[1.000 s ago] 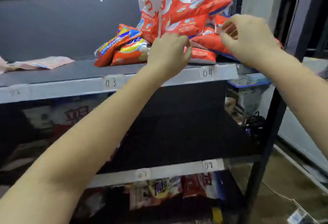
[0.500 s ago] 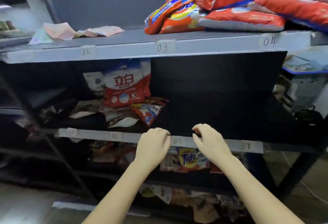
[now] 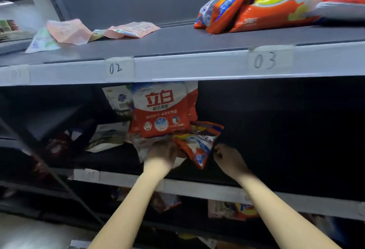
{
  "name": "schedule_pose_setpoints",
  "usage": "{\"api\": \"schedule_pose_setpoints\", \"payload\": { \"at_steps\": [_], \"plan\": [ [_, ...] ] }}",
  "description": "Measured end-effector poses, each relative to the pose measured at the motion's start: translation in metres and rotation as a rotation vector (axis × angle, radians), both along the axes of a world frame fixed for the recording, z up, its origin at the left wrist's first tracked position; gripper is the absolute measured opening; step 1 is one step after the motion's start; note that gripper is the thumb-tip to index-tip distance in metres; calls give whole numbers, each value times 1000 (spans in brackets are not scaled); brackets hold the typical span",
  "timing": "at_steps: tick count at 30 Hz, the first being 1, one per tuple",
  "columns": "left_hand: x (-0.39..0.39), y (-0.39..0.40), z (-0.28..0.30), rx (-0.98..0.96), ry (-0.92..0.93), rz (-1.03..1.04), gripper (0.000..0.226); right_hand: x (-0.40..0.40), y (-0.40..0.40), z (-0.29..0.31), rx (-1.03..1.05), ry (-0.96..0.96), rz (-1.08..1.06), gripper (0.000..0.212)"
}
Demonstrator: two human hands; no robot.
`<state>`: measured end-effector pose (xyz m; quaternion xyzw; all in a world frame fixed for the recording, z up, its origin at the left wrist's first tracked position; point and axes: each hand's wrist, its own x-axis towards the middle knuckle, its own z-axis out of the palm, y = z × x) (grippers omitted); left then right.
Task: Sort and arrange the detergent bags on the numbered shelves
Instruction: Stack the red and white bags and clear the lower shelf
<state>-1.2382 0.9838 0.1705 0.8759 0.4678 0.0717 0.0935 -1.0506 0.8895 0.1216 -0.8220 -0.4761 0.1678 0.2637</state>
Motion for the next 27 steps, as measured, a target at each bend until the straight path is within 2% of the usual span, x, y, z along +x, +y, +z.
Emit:
{"api": "schedule_pose_setpoints", "payload": {
  "at_steps": [4, 6, 8, 10, 13, 15, 17, 19, 22, 26, 27],
  "plan": [
    [-7, 65, 9, -72, -244, 90, 29, 3, 64, 18, 140, -40, -13, 34],
    [-13, 102, 4, -136, -327, 207, 35, 0, 95, 26, 185, -42, 2, 37],
    [-16, 137, -5, -104, -335, 262, 45, -7, 123, 30, 171, -72, -2, 34],
    [-17, 167, -16, -168, -448, 300, 52, -16, 144, 33, 168, 16, -35, 36],
    [-13, 197, -31, -394, -698, 317, 66, -23, 161, 35, 248, 295, -94, 42],
    [-9, 214, -43, -447, -840, 375, 82, -25, 163, 35, 268, 463, -69, 47],
    [-7, 242, -71, -474, -952, 405, 88, -26, 164, 36, 256, 463, -49, 47],
    [-8, 229, -58, -508, -989, 411, 80, -25, 163, 35, 266, 414, -78, 45],
    [-11, 199, -33, -537, -1006, 377, 51, -22, 153, 40, 318, 448, -94, 43],
    [-10, 170, -22, -591, -1159, 335, 67, -20, 114, 55, 404, 466, -113, 39],
    [-8, 157, -15, -613, -1209, 321, 60, -21, 99, 57, 436, 478, -120, 34]
  ]
}}
